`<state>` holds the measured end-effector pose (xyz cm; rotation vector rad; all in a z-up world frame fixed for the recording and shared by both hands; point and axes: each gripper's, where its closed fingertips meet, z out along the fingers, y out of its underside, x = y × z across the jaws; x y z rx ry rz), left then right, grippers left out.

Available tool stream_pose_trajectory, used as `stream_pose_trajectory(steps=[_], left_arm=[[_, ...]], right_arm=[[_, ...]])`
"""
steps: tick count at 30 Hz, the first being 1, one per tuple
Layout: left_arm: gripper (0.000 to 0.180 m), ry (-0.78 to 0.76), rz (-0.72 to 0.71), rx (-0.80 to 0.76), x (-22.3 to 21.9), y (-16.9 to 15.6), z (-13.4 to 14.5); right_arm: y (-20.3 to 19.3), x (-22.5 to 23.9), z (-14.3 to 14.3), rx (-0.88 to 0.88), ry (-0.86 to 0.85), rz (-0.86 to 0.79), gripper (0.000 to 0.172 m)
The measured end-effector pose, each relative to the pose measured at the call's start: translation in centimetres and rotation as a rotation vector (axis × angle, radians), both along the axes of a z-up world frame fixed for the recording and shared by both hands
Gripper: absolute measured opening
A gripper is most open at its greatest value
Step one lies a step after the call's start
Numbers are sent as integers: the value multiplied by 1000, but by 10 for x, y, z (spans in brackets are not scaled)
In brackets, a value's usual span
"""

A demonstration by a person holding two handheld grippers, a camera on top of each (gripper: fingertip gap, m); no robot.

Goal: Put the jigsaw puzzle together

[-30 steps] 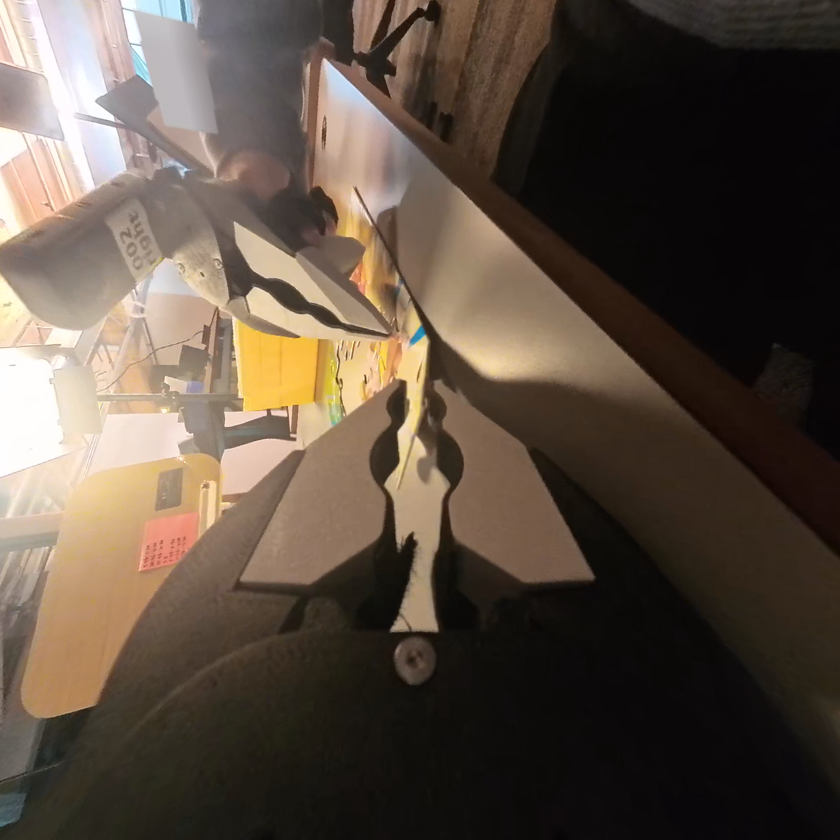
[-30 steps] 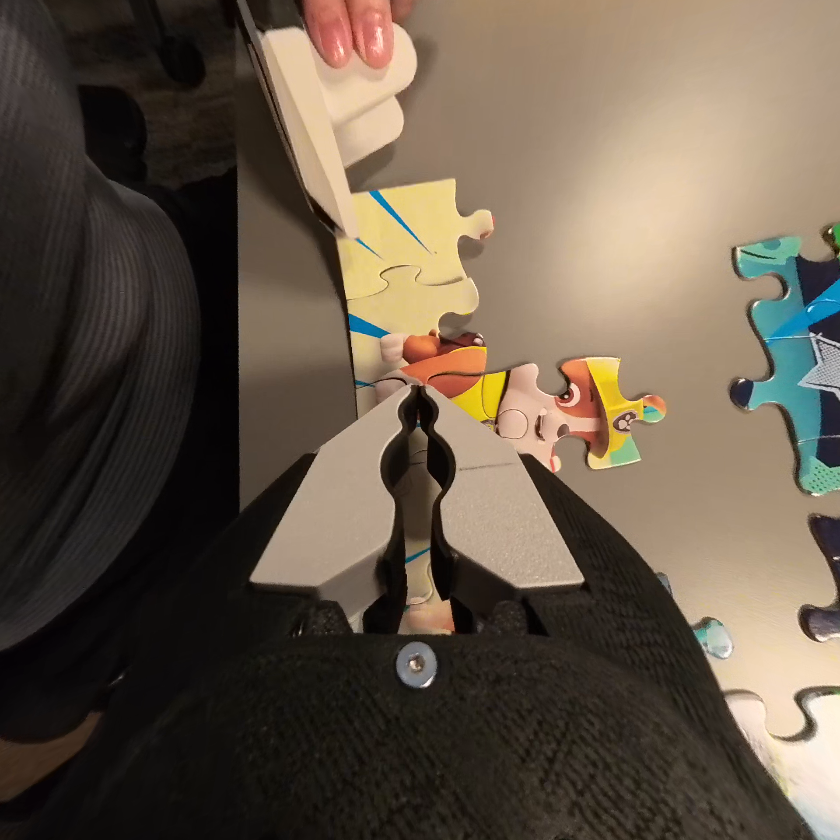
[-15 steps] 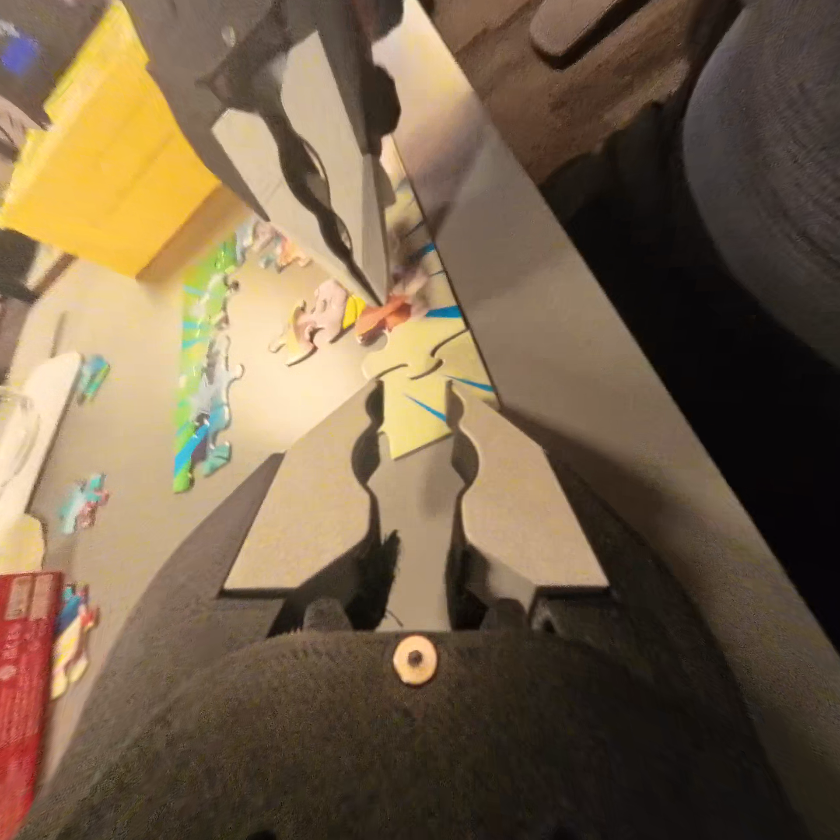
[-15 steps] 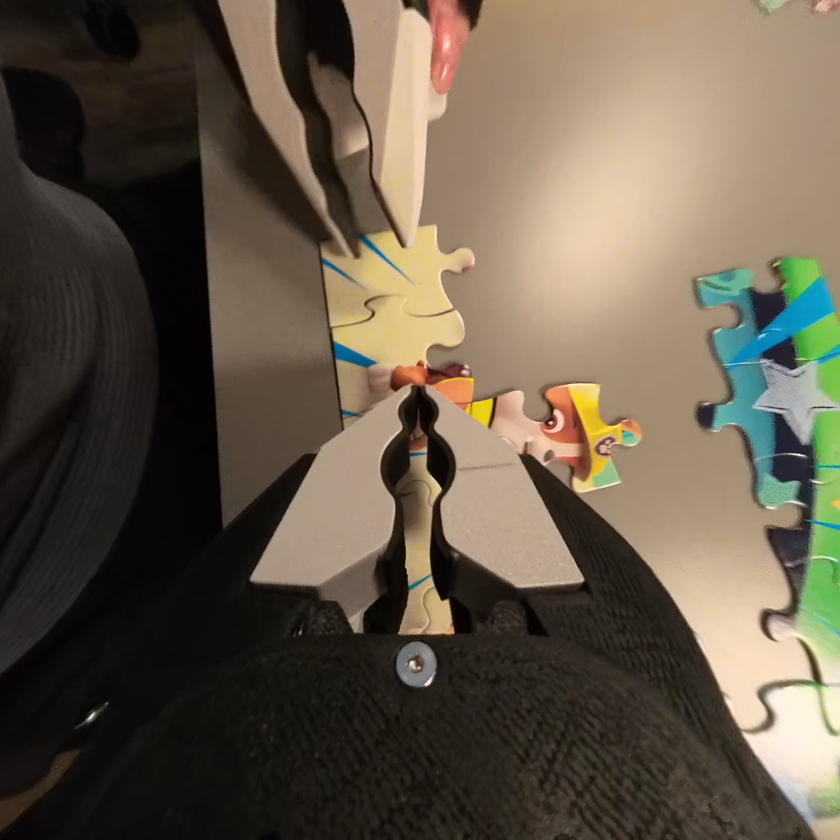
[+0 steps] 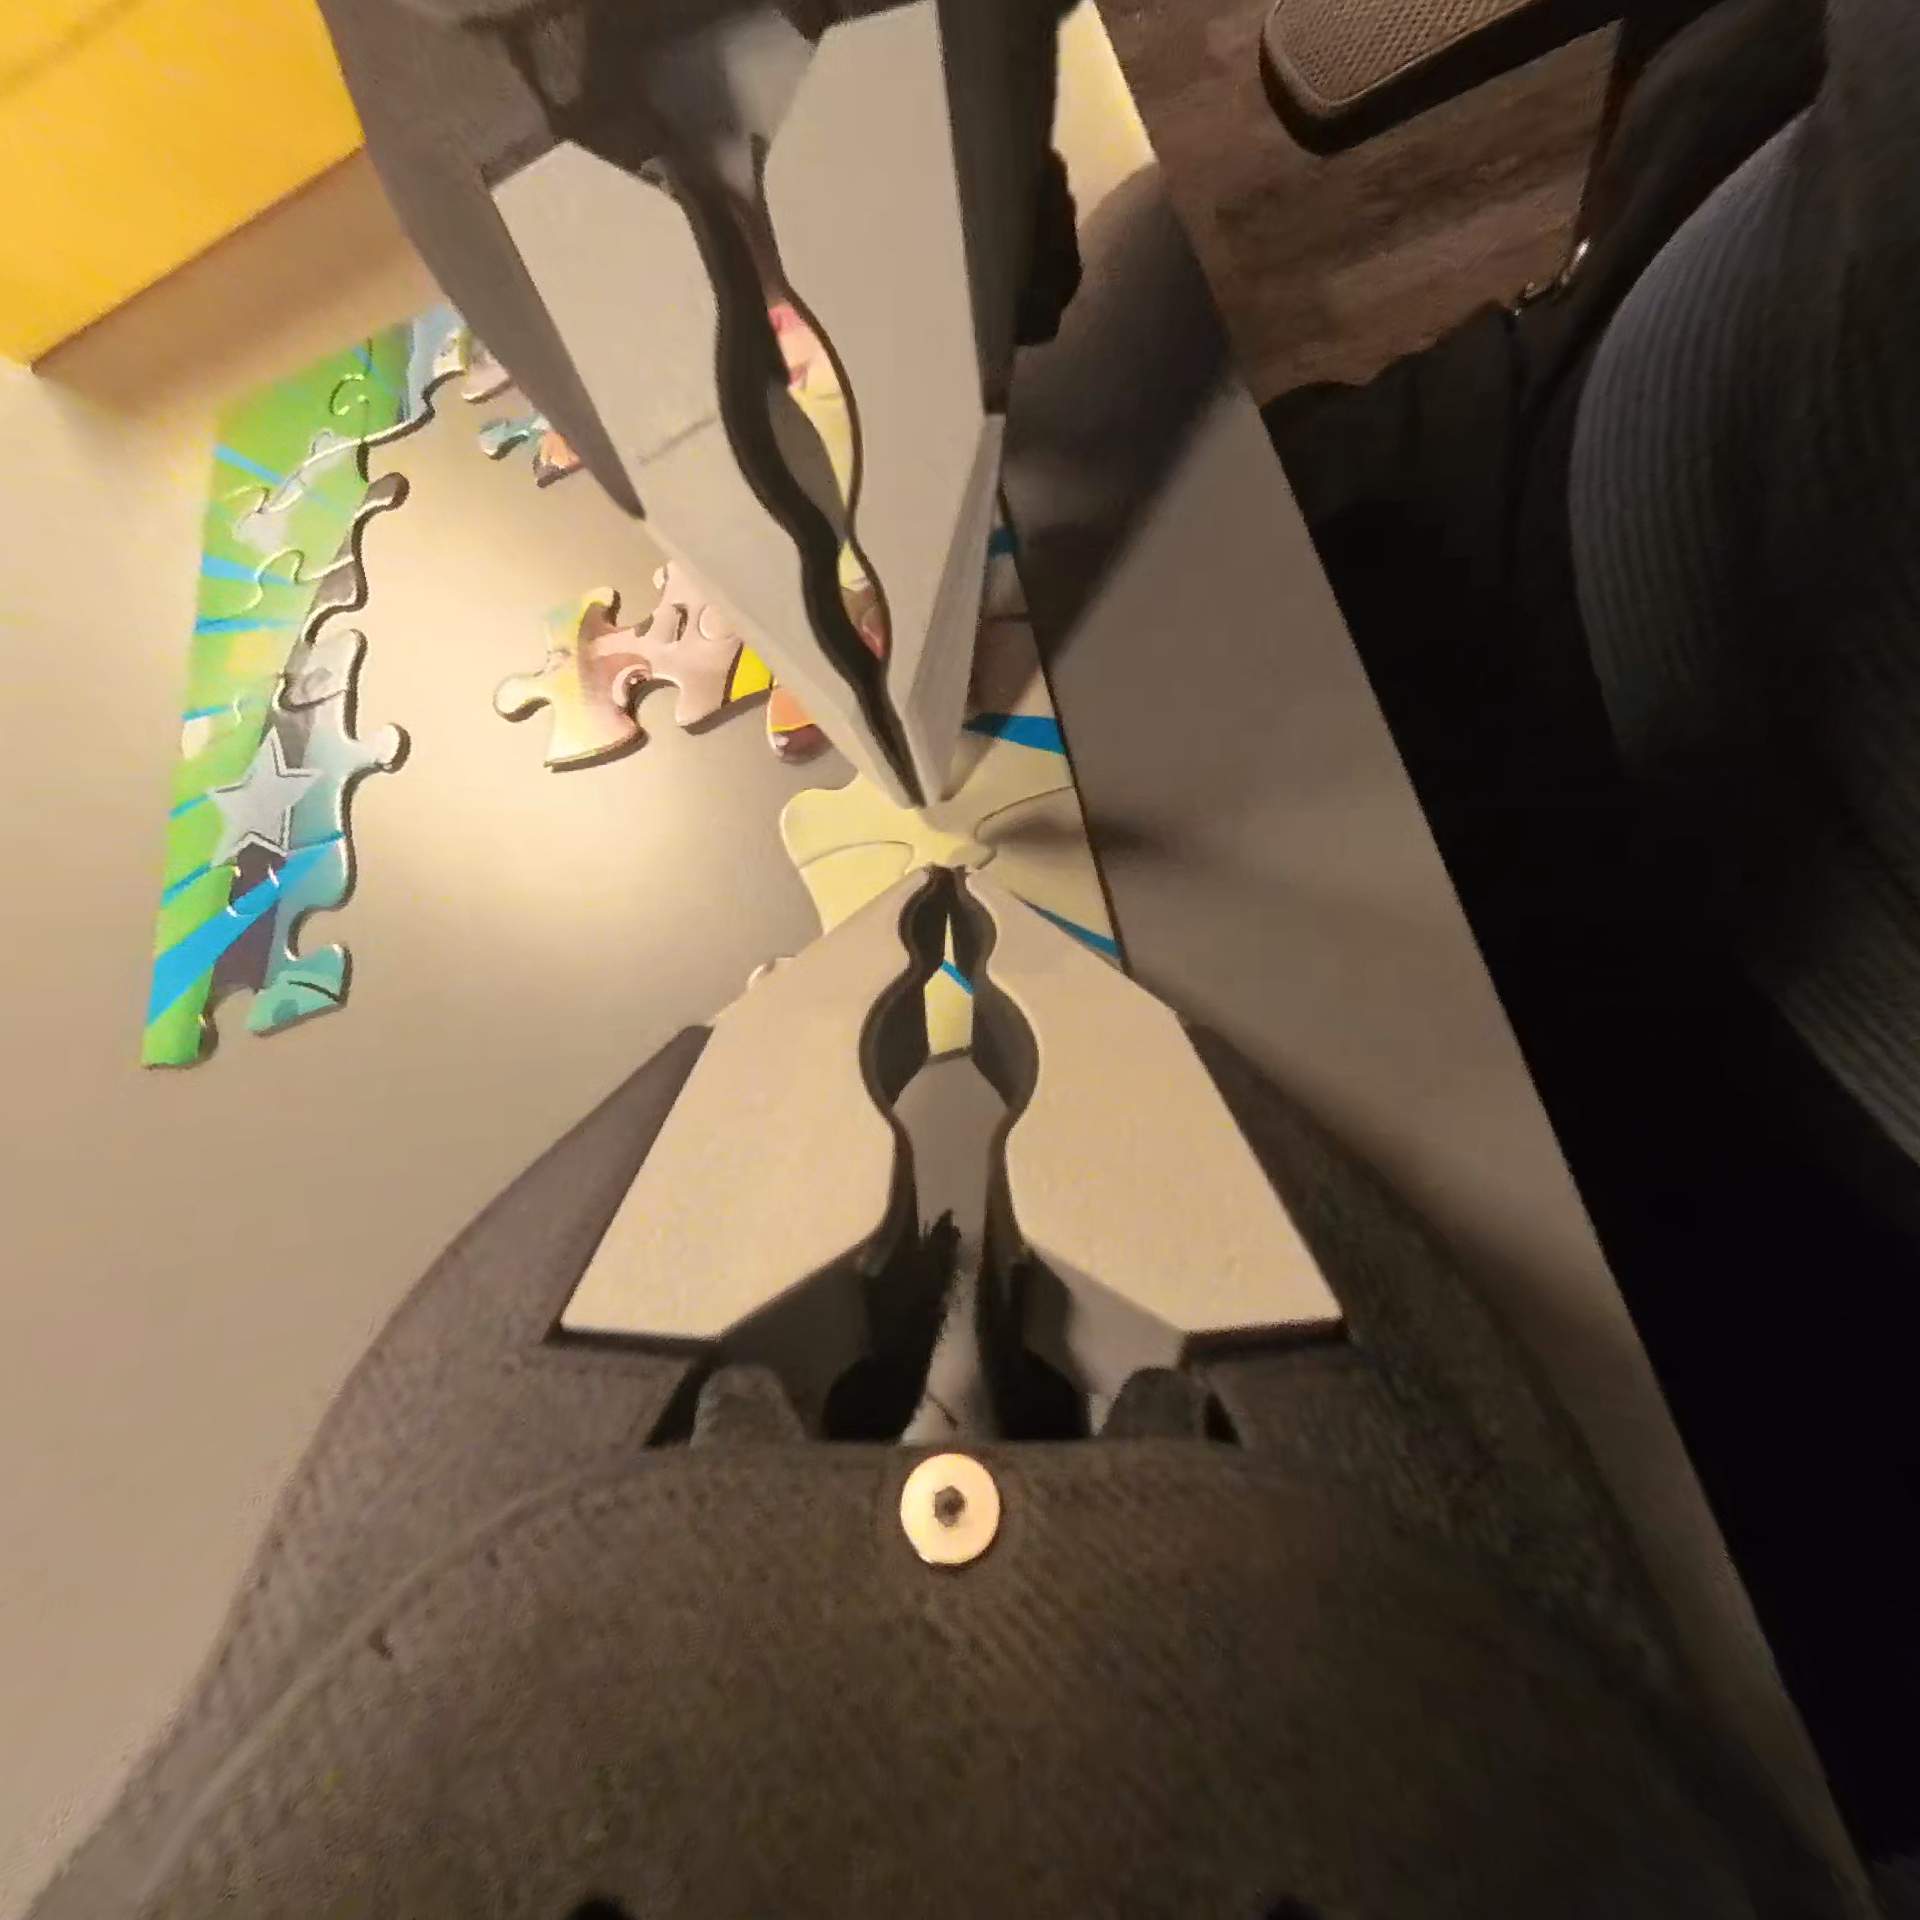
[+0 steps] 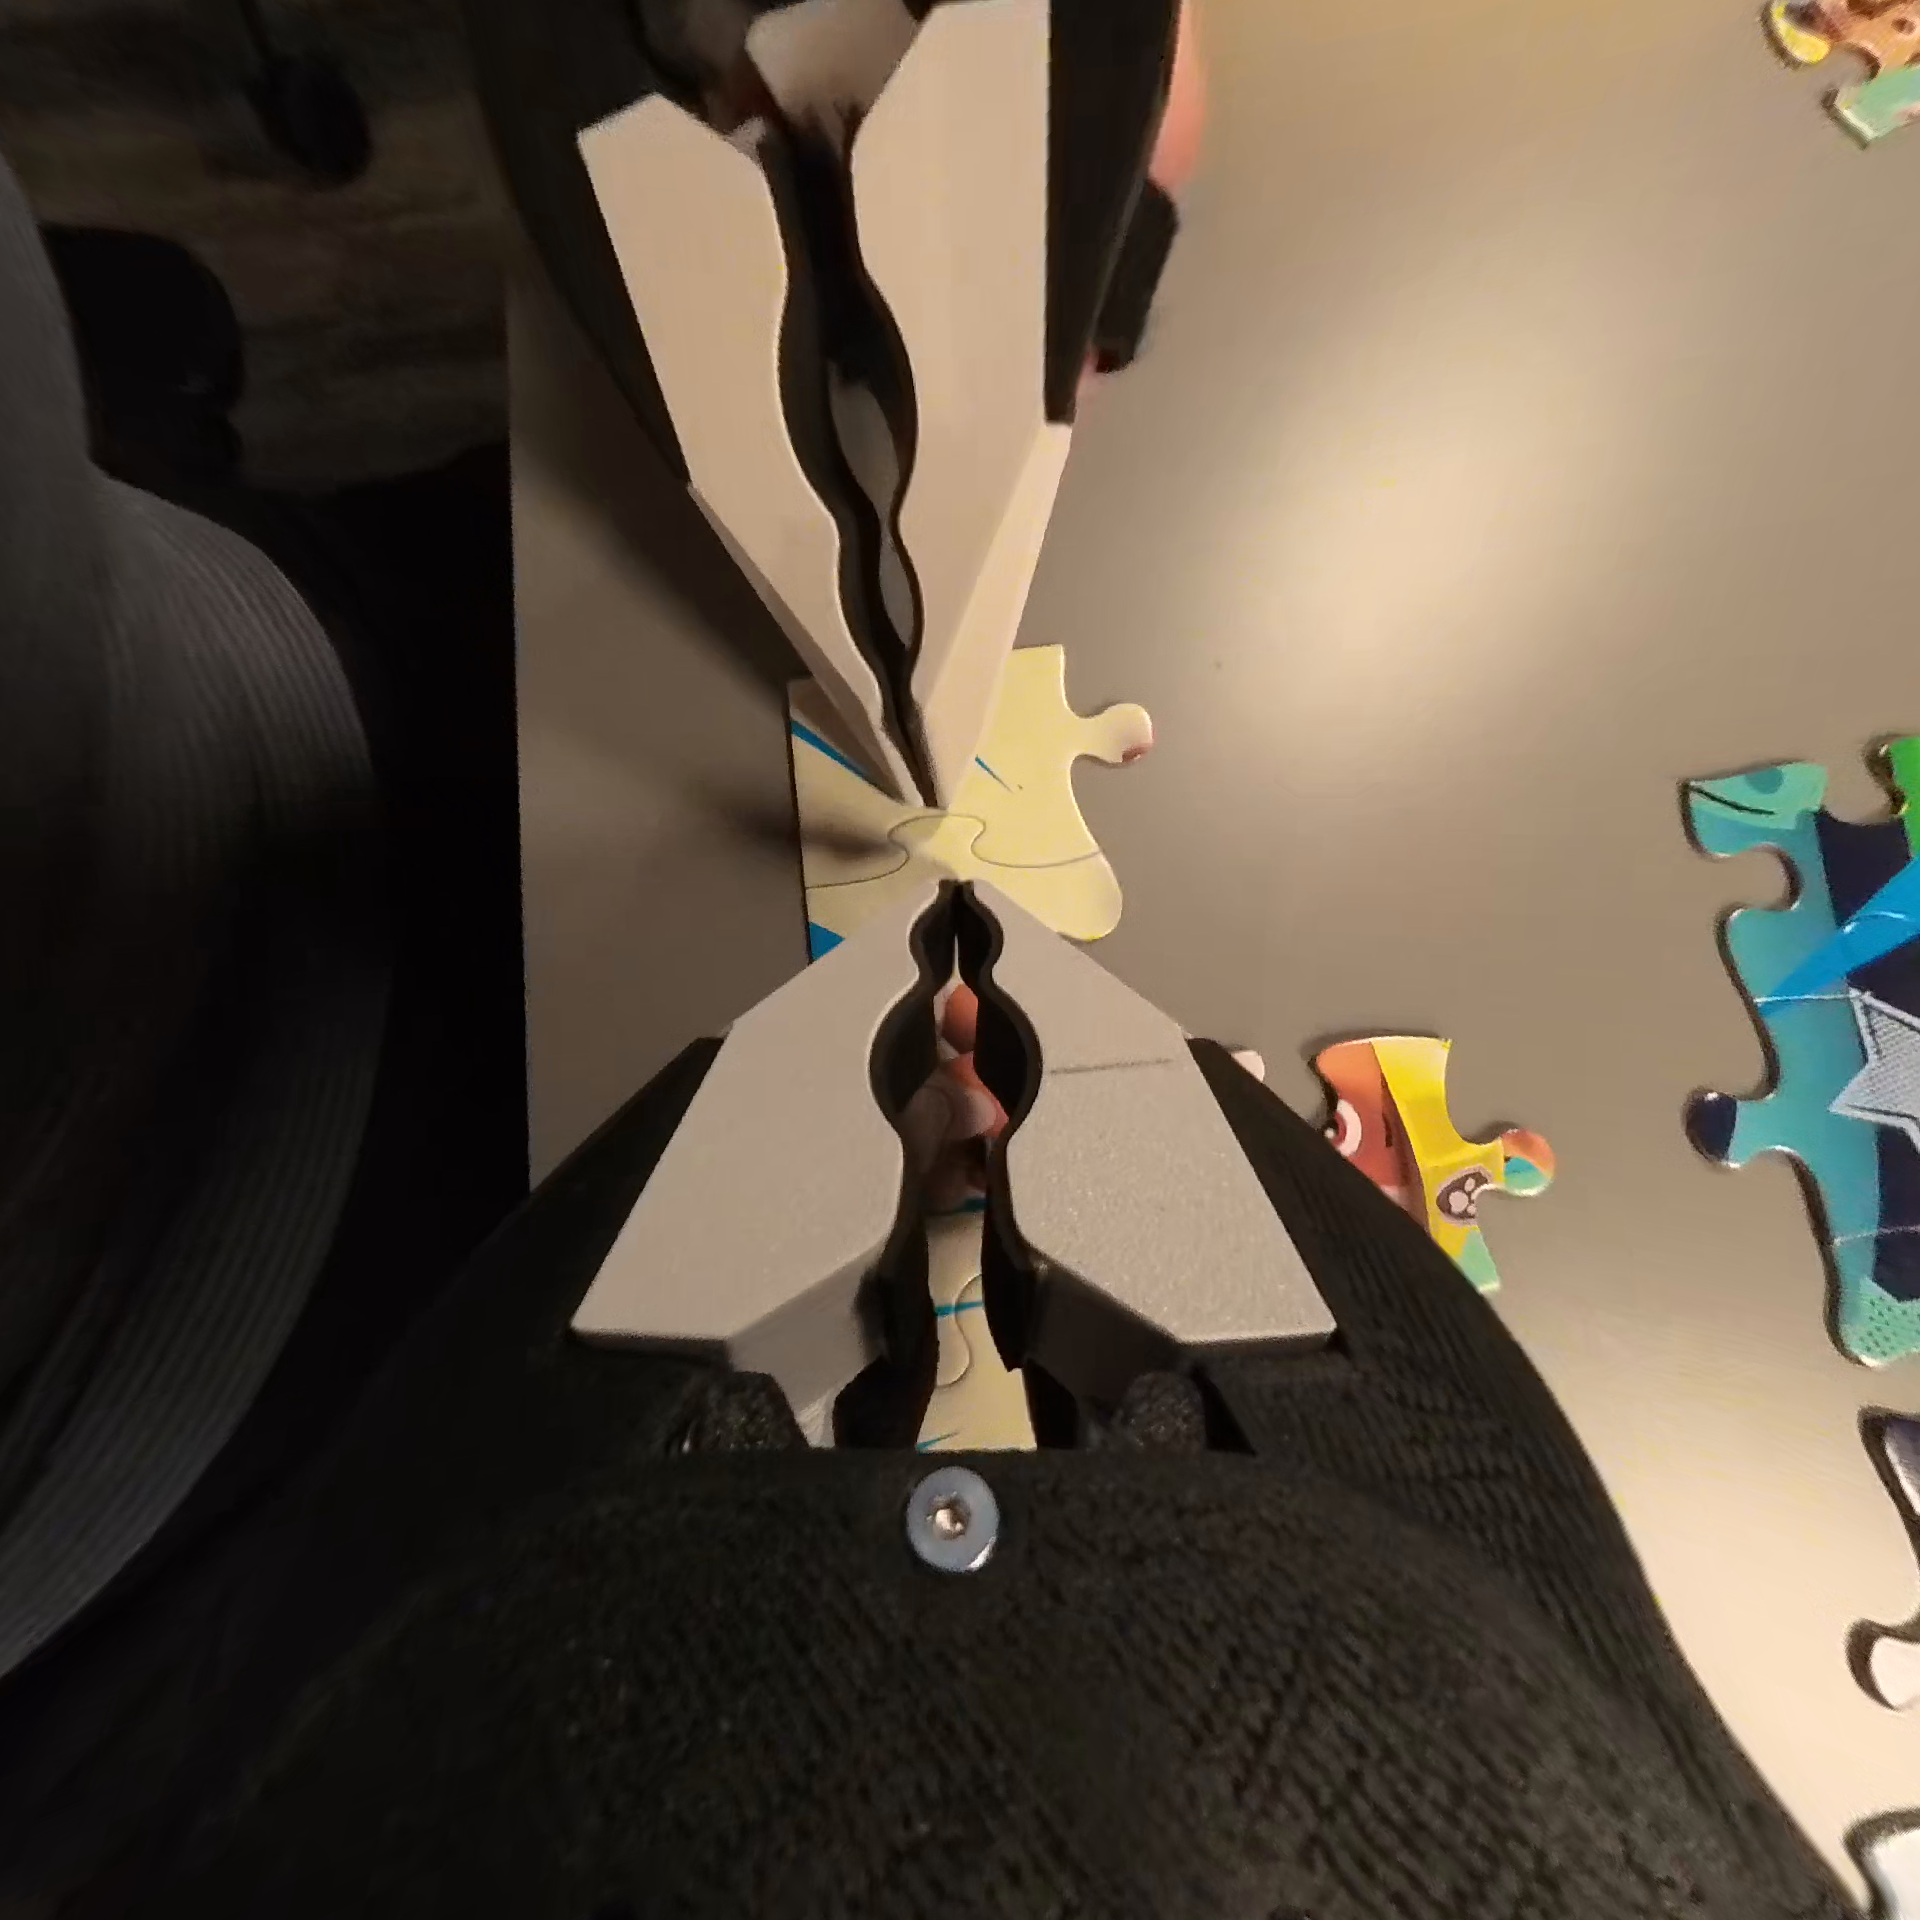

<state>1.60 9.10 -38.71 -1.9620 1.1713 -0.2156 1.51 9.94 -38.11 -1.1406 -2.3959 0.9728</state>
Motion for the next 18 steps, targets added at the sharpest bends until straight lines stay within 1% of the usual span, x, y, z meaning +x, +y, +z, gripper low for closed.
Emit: stream_pose_trajectory(steps=[5,7,8,10,12,13,14,15,16,17,18], left_arm=[[0,9,26,8,-1,0,1],[0,16,46,20,-3,2,5],[0,-16,70,50,-5,5,13],[0,-109,149,134,-15,14,39],[0,-138,235,249,-32,24,60],[0,-137,250,274,-36,26,64],[0,-139,235,260,-34,26,62],[0,-138,203,219,-27,25,56],[0,-126,169,187,-19,24,49],[0,-103,131,172,-11,23,43],[0,-79,95,168,-2,22,38]], right_arm=[[0,0,0,19,-8,-29,0],[7,-2,3,73,34,-52,0],[16,-5,12,72,85,-93,0],[53,-13,46,19,244,-277,0],[109,-7,76,27,416,-489,0],[131,0,81,45,456,-553,0],[149,7,82,69,477,-599,0],[160,12,79,85,479,-616,0],[161,17,72,69,452,-588,0],[149,21,66,10,415,-507,0],[126,26,62,-81,377,-382,0]])
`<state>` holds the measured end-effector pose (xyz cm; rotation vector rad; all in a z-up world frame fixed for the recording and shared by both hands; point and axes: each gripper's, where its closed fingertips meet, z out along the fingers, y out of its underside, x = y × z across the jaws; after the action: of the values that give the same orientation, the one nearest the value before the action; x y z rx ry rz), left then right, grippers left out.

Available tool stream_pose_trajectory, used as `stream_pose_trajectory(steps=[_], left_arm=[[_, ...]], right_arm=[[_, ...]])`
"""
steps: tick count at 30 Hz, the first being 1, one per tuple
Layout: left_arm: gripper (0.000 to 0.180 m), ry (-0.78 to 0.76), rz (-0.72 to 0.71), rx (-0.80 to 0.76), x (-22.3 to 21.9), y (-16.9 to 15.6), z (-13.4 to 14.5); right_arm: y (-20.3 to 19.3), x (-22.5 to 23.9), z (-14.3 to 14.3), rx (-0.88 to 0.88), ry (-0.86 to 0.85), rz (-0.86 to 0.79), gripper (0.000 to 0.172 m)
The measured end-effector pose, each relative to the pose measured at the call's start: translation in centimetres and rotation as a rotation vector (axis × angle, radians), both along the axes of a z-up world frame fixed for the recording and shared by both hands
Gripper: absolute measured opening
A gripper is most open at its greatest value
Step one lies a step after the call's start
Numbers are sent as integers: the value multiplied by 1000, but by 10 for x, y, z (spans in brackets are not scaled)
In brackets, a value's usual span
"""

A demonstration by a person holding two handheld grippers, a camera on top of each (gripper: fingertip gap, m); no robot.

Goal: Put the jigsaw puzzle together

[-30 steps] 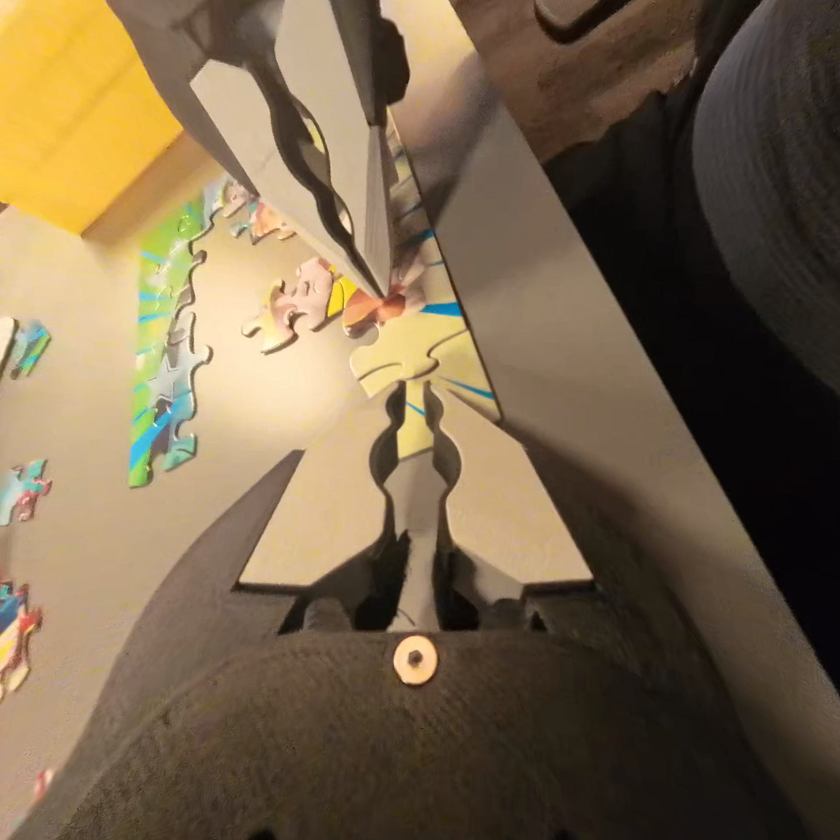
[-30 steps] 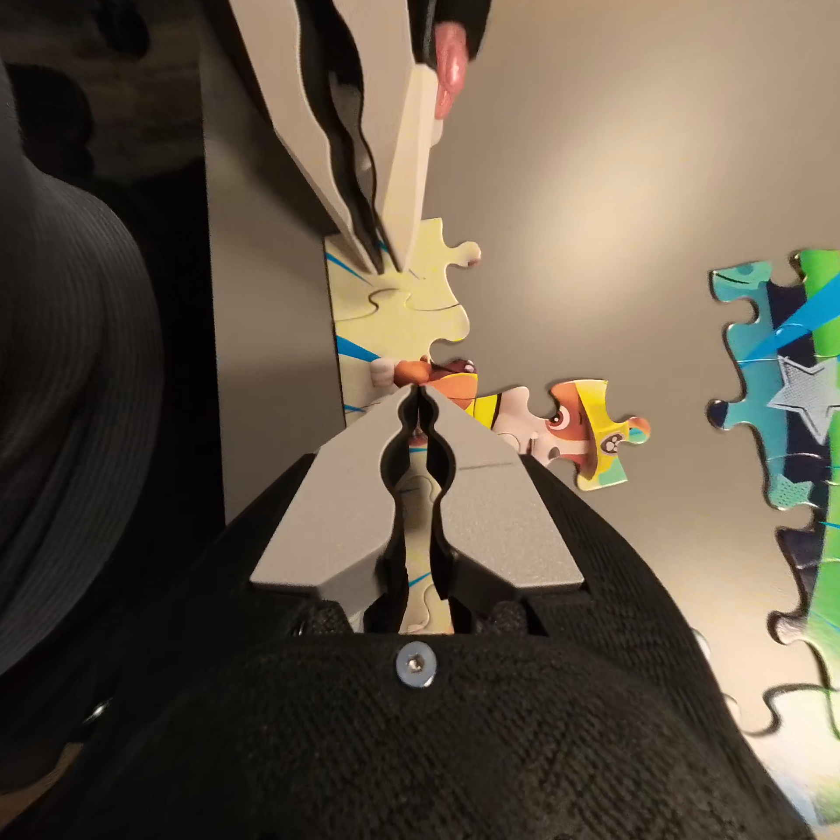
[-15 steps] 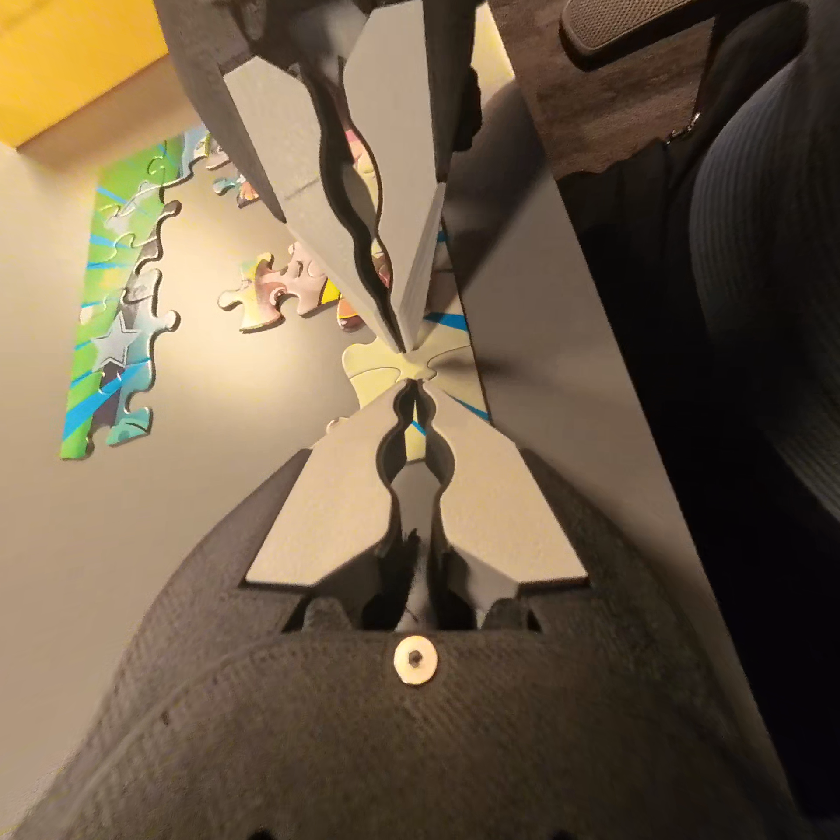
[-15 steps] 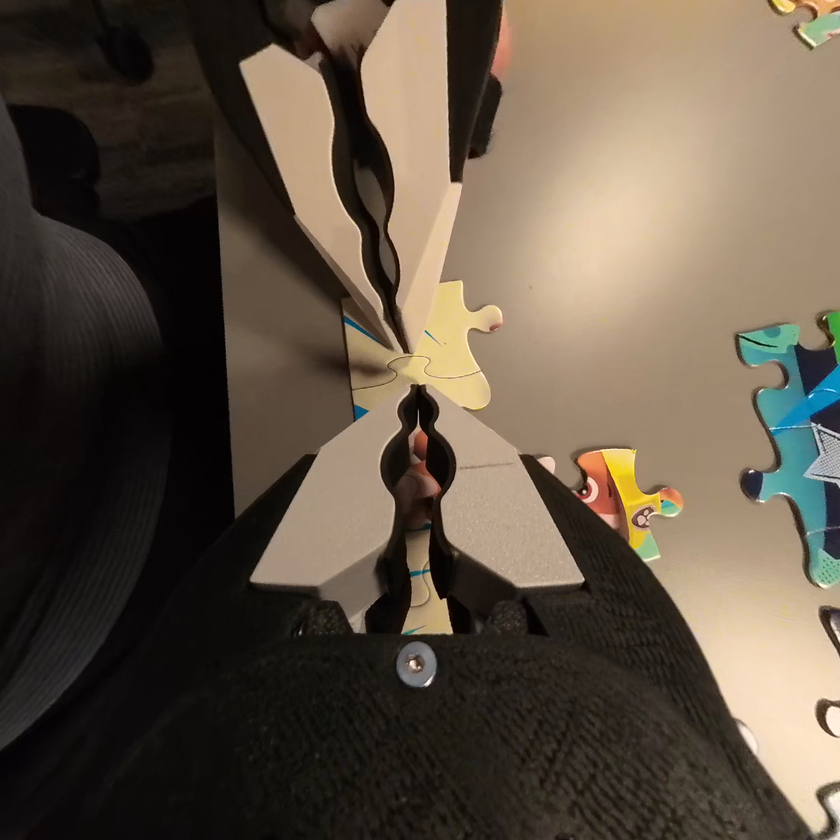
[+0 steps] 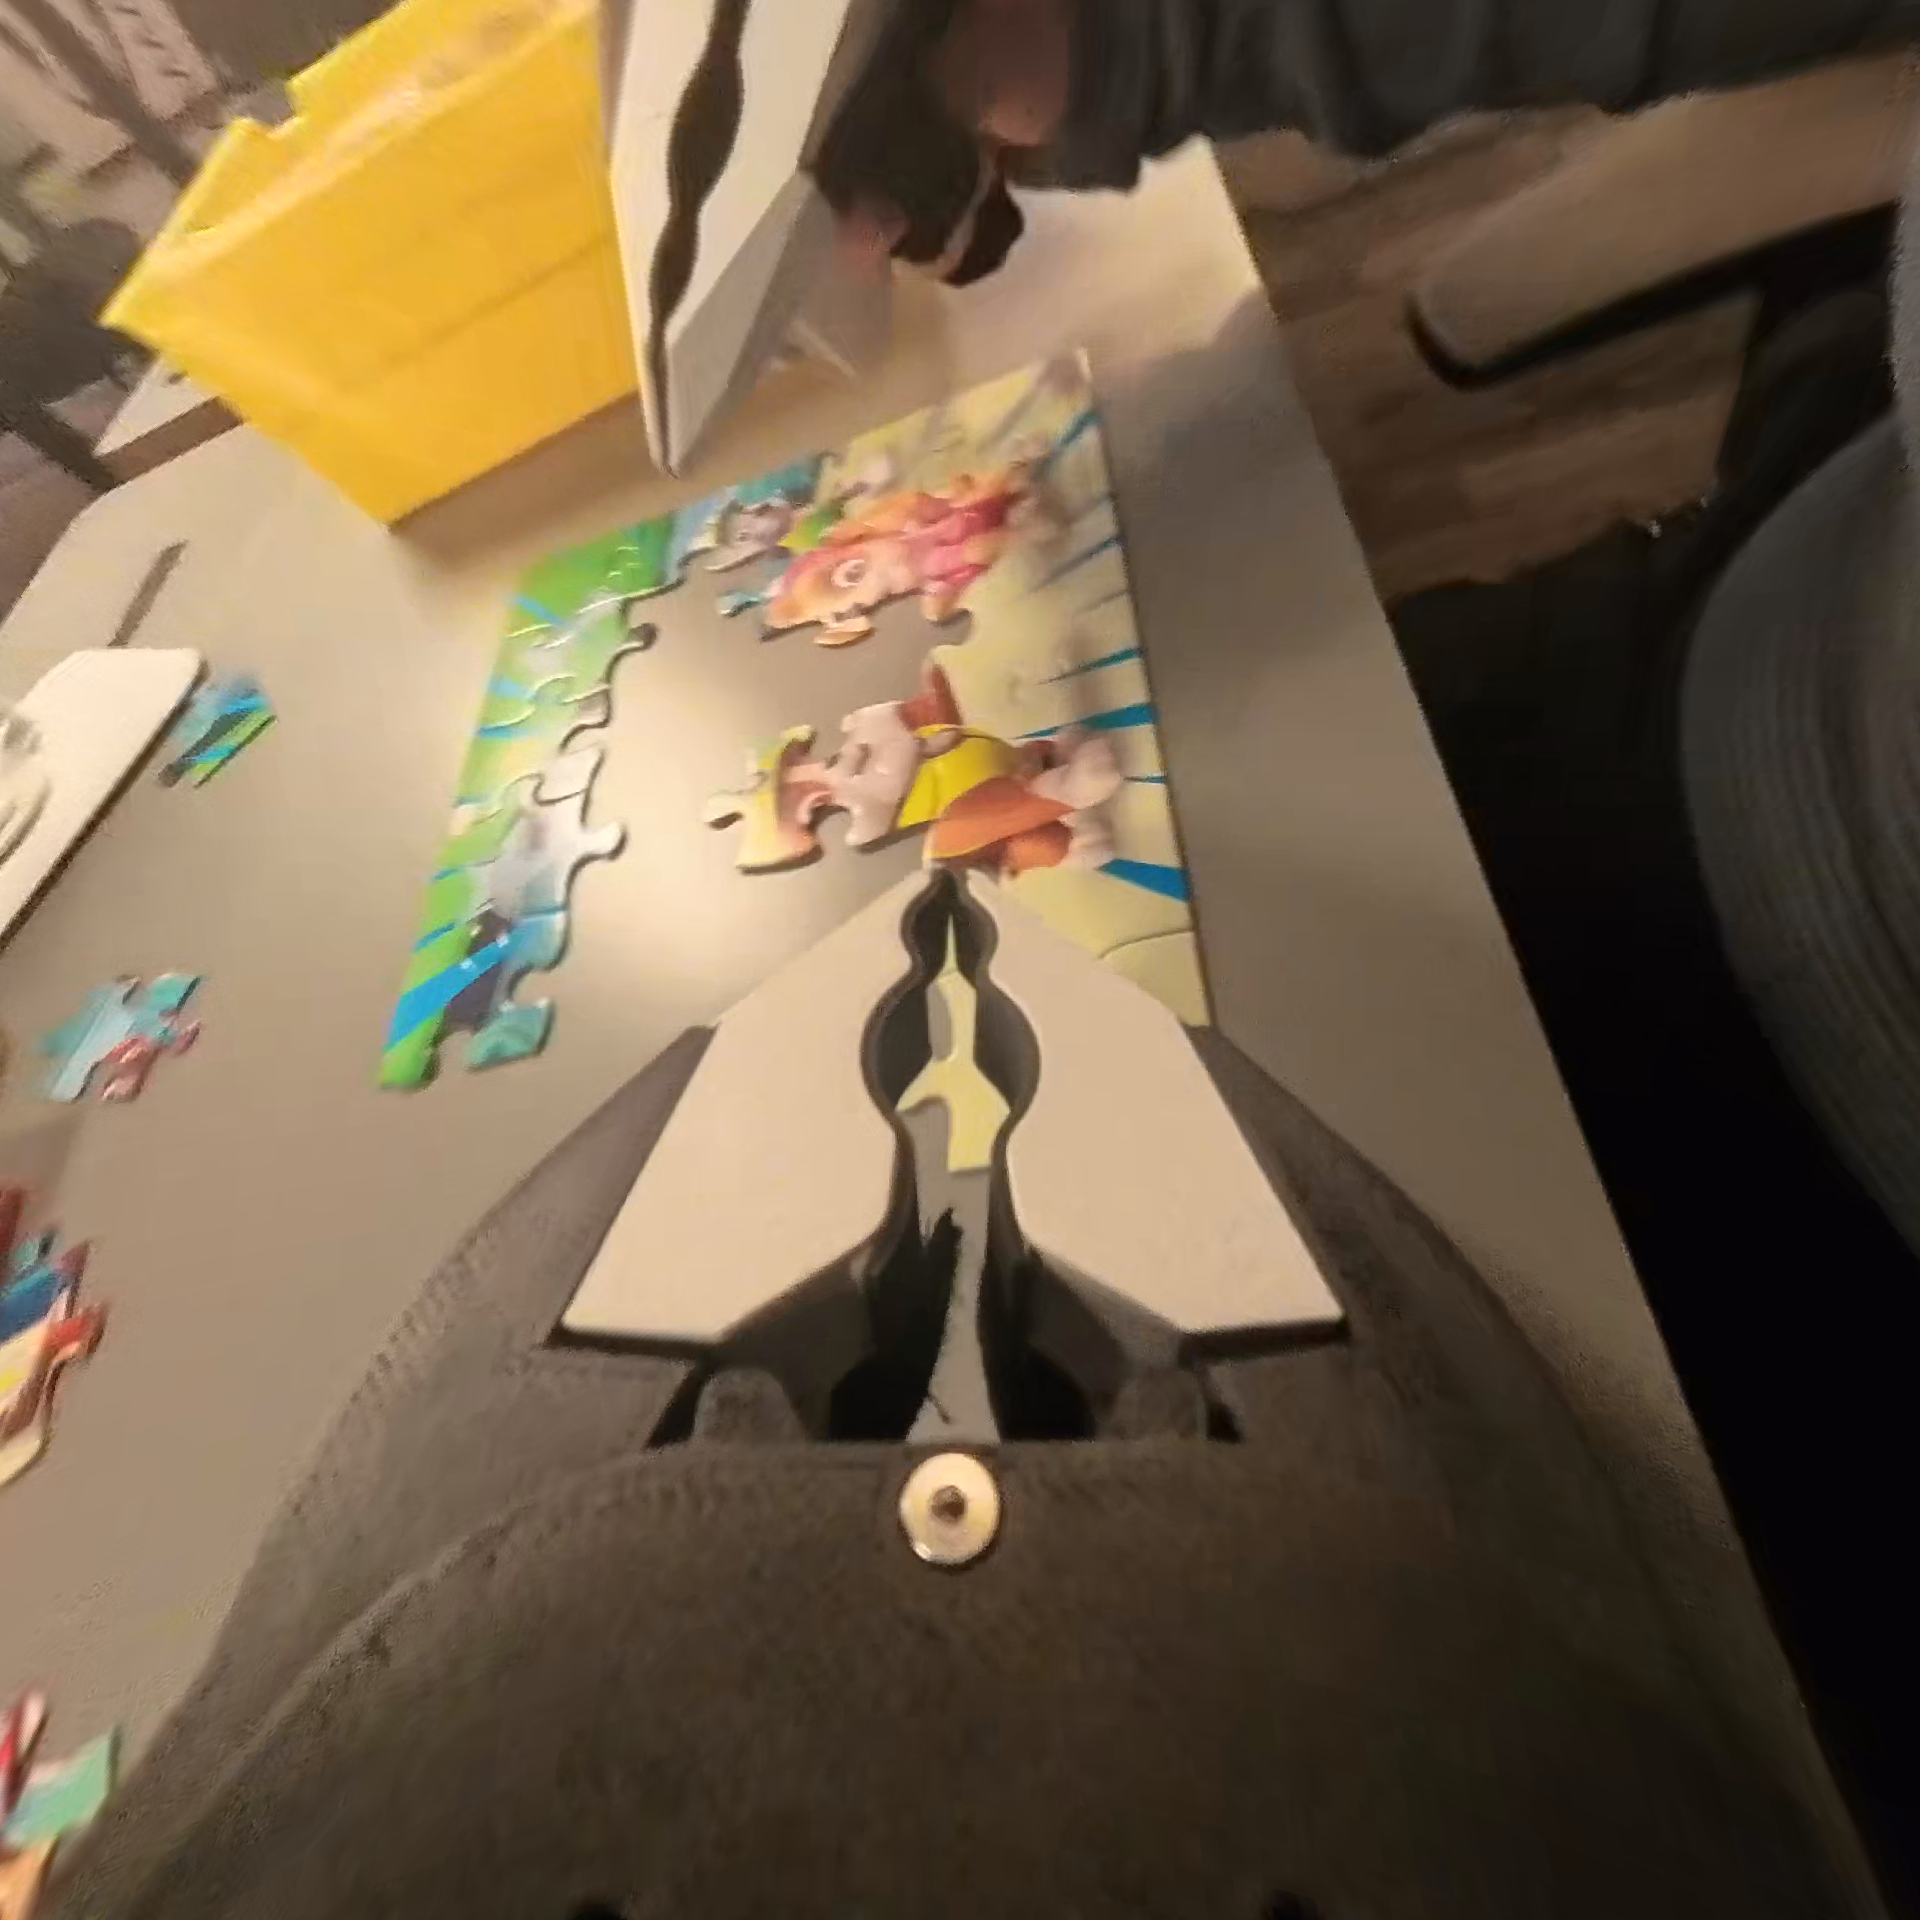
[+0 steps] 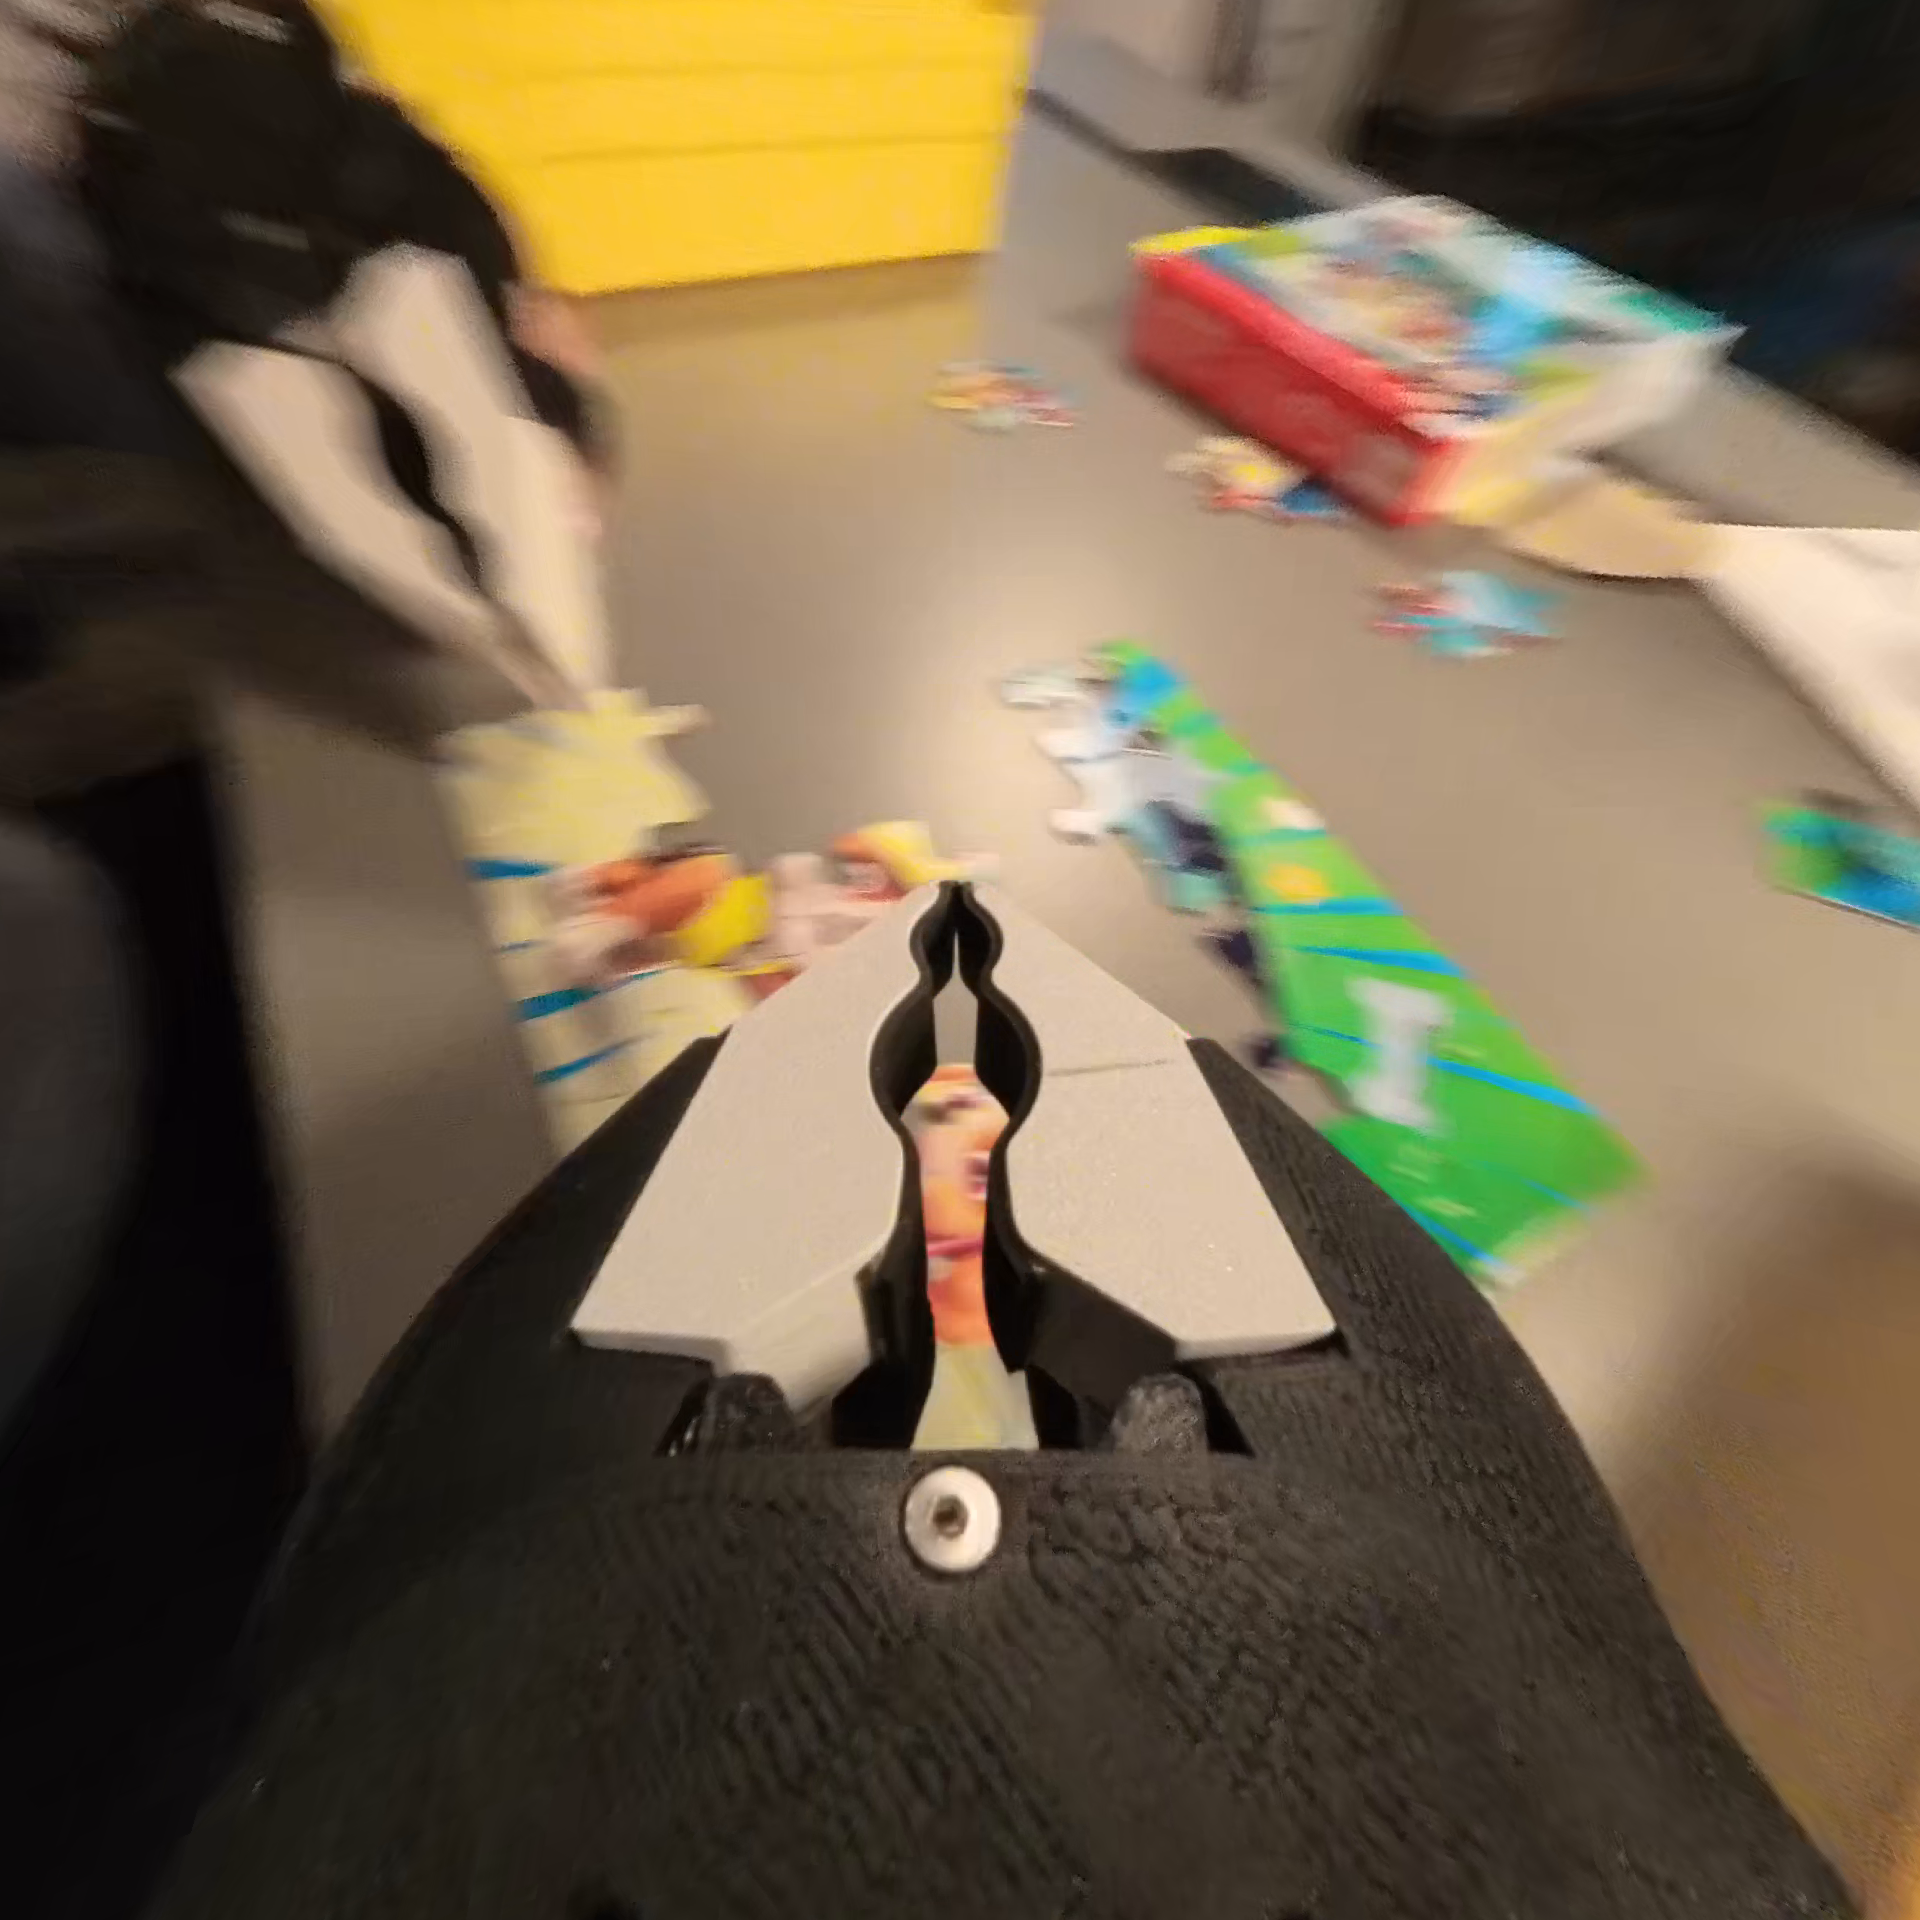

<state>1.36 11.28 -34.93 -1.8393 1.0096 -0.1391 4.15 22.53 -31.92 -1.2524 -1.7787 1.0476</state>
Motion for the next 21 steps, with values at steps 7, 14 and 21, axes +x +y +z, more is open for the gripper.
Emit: stream_pose_trajectory(steps=[7,14,21], left_arm=[[0,61,-86,-164,20,-4,-33],[0,-158,111,119,-22,22,26],[0,-309,584,547,-168,44,96]], right_arm=[[-65,29,-48,-61,-262,303,0],[-18,1,-11,173,-69,54,0],[101,-40,65,464,457,-319,0]])
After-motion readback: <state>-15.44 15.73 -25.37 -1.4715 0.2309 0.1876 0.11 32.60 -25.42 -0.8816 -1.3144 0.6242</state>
